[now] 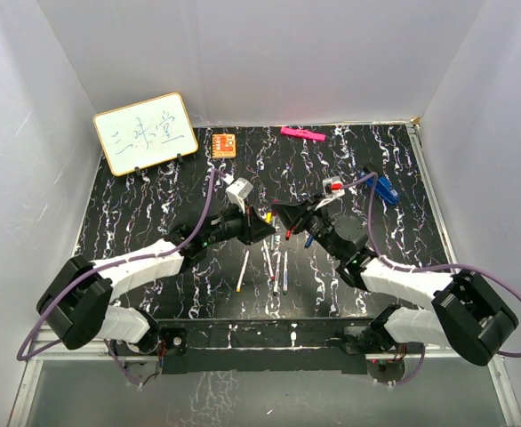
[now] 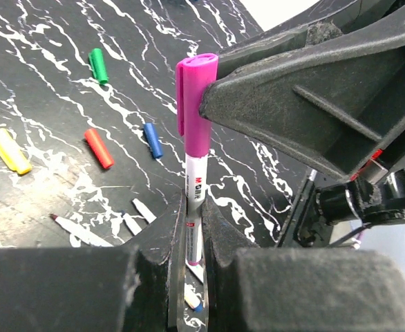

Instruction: Insert the pens into the pen caps

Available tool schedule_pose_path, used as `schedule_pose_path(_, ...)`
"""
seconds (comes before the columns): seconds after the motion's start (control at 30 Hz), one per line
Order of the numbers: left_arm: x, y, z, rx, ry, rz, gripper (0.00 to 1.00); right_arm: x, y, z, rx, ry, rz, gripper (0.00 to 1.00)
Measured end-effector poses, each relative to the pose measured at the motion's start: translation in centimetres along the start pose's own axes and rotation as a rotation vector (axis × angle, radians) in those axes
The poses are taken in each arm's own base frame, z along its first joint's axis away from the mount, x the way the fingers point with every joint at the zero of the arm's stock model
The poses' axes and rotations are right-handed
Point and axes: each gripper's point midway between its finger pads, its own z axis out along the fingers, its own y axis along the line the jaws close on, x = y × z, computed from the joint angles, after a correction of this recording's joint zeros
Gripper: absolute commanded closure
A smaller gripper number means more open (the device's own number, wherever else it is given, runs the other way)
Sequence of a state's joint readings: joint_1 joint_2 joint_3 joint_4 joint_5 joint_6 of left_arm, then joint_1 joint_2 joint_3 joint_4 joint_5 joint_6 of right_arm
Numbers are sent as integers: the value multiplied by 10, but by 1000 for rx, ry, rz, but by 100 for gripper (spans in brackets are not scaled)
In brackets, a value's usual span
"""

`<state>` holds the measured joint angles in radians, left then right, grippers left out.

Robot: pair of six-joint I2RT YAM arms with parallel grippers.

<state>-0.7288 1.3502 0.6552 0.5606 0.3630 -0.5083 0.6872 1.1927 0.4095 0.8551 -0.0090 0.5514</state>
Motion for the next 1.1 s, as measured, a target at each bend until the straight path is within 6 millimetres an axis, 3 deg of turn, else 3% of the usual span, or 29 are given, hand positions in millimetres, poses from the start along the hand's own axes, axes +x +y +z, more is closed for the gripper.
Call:
schedule_pose_path(0.57, 5, 29, -9, -134, 28, 56, 100, 25, -2, 18, 42, 83, -40, 100)
schedule_pose_path(0.83, -8, 32, -18, -158, -5, 72, 100, 22, 7, 28, 33, 72, -53, 100)
schedule_pose_path(1.1, -6, 43, -23, -200, 4, 73, 100, 35, 10, 33, 42, 108, -78, 100)
